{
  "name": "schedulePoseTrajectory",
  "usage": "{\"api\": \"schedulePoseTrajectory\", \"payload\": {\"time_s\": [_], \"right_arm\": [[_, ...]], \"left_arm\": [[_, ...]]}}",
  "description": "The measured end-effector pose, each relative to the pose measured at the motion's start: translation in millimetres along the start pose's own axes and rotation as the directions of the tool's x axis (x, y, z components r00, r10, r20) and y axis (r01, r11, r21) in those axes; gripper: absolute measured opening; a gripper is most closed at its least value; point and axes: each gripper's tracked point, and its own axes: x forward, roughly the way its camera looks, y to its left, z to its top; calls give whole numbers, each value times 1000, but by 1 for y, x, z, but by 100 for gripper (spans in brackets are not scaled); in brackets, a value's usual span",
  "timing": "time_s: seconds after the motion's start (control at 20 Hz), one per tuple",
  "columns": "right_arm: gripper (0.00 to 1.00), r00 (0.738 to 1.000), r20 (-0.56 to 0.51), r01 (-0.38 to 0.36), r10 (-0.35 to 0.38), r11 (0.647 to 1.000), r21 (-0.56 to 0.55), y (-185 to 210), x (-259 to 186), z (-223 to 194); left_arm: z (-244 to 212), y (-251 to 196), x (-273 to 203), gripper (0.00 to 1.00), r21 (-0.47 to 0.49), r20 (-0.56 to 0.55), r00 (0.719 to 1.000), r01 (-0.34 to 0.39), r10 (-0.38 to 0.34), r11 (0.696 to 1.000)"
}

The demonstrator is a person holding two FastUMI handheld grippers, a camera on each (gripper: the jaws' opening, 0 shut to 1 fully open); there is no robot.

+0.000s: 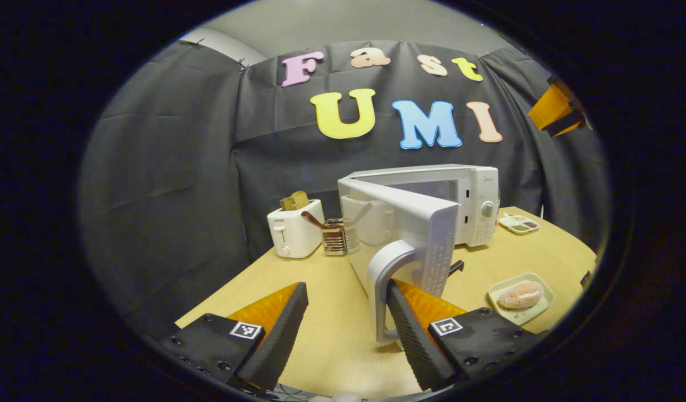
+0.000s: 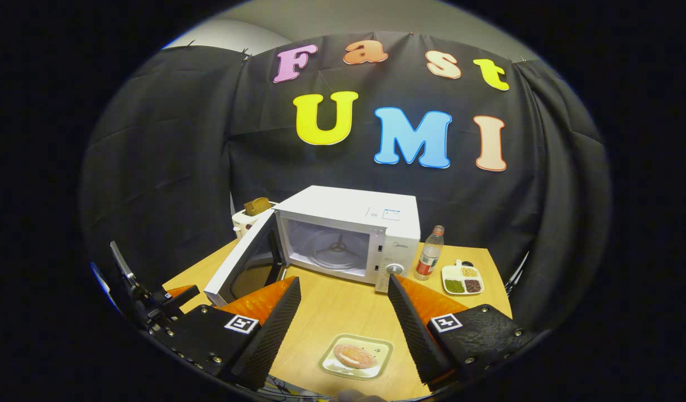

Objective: Open the microwave oven with the left hand, put the food in, and close the microwave oven.

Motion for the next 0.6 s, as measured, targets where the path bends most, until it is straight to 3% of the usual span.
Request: {"api": "schedulePoseTrajectory", "payload": {"time_s": [0.05, 0.1, 0.15, 0.2, 0.25, 0.35, 0.55, 0.6], "right_arm": [[96, 1000, -5, -6, 6, 1000, 5, 4, 2, -4], [96, 1000, -11, -11, 12, 1000, 10, 8, 5, -7], [96, 1000, -14, -15, 16, 1000, 17, 12, 7, -10], [96, 1000, -20, -16, 17, 1000, 19, 14, 10, -13], [96, 1000, -25, -16, 17, 1000, 21, 15, 11, -17], [96, 999, -30, -13, 14, 999, 33, 15, 14, -24], [96, 999, -33, 2, 0, 997, 76, 12, 19, -32], [96, 1000, -31, 5, -2, 997, 83, 12, 20, -31]], "left_arm": [[-1, 9, -1, 98, -1, -4, 1000, -8, 8, 1000], [-1, 16, -3, 90, -4, -9, 1000, -13, 13, 1000], [-3, 21, -3, 90, -2, -9, 1000, -17, 17, 1000], [-3, 26, -4, 98, 1, -10, 1000, -19, 19, 1000], [-4, 34, -6, 90, 6, -12, 1000, -24, 24, 1000], [-4, 49, -10, 94, 2, -12, 999, -40, 40, 999], [-5, 79, -17, 90, -7, -26, 996, -85, 84, 996], [-2, 84, -19, 98, -7, -21, 996, -92, 92, 996]]}}
